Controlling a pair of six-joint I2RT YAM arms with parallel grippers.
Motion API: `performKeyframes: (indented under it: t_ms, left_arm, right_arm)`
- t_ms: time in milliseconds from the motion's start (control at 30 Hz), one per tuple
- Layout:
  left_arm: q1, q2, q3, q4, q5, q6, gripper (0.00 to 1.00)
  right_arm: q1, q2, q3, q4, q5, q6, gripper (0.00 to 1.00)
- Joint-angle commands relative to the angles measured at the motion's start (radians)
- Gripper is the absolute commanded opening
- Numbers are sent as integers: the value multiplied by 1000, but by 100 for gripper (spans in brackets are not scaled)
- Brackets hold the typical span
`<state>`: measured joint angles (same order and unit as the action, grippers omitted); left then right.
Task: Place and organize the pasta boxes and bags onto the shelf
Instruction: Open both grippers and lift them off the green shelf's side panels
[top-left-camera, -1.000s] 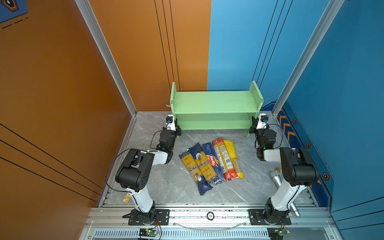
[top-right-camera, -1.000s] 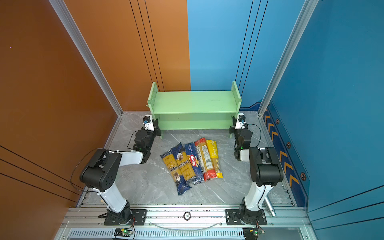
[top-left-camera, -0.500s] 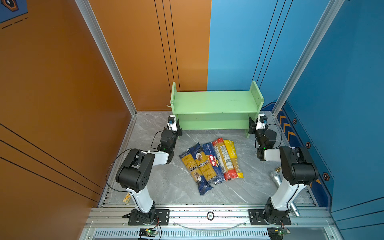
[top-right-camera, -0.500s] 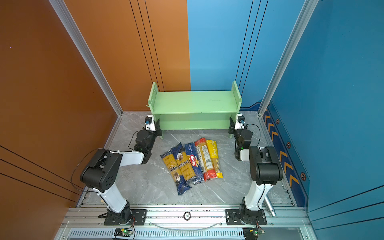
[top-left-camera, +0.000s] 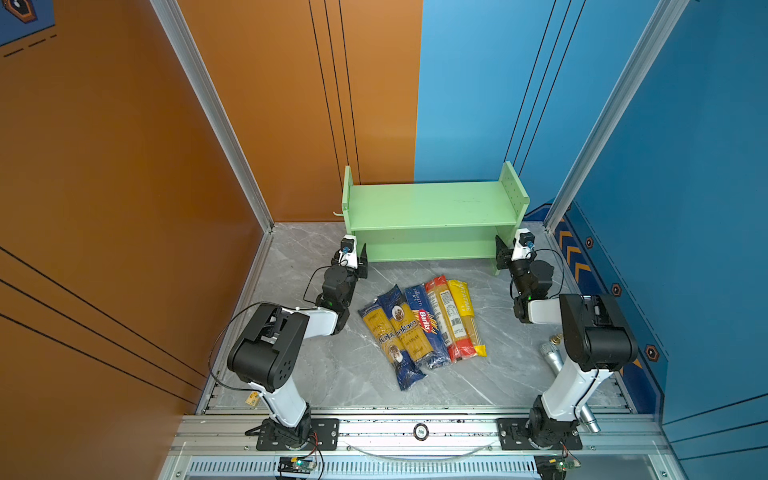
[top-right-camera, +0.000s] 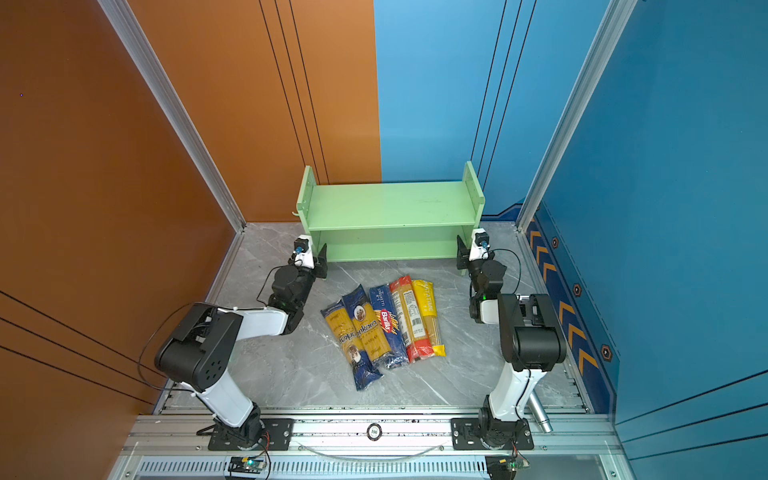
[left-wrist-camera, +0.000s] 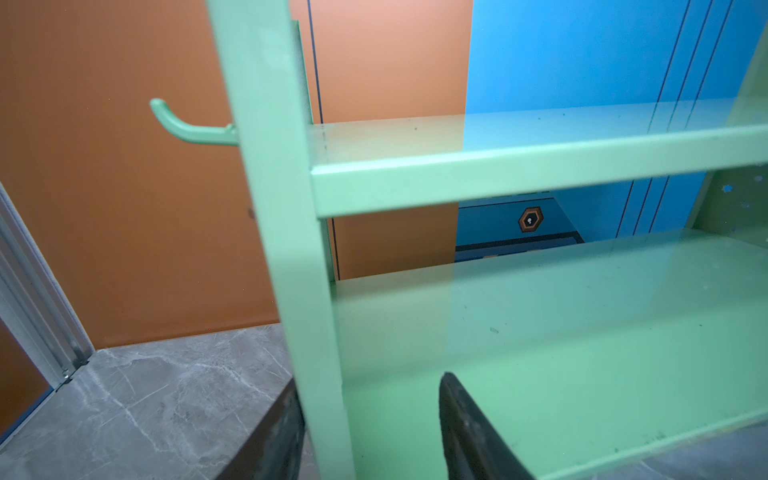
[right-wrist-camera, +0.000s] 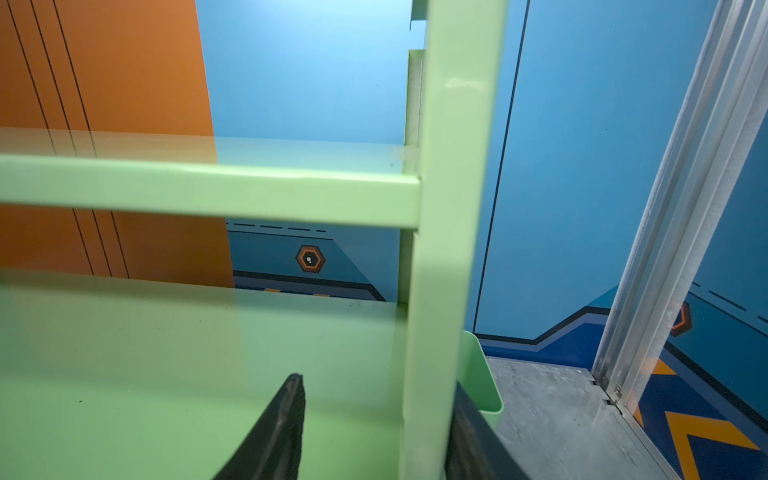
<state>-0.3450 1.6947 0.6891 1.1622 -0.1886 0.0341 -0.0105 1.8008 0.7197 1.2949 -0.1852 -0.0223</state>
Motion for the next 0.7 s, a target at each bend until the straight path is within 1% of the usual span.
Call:
performKeyframes:
  t_ms: [0, 233, 333, 400, 500, 667]
  left_arm:
    - [-37, -50, -35, -1, 49, 16, 56]
    - [-41, -98, -81, -2, 7, 31, 70]
    - [-45, -128, -105, -2, 0, 34, 73]
    - [-52, -162, -123, -15, -4, 36, 74]
    - [-61, -221, -142, -73, -23, 38, 75]
    - [-76, -305, -181, -151, -41, 46, 76]
  right_arm:
    - [14, -34, -33, 0, -72, 8, 50]
    - [14, -59, -54, 1, -76, 13, 51]
    - [14, -86, -63, -23, -70, 15, 53]
    - [16, -127, -68, -91, -65, 17, 56]
    - [20, -193, -76, -193, -75, 13, 61]
    - [24, -274, -115, -257, -87, -5, 64]
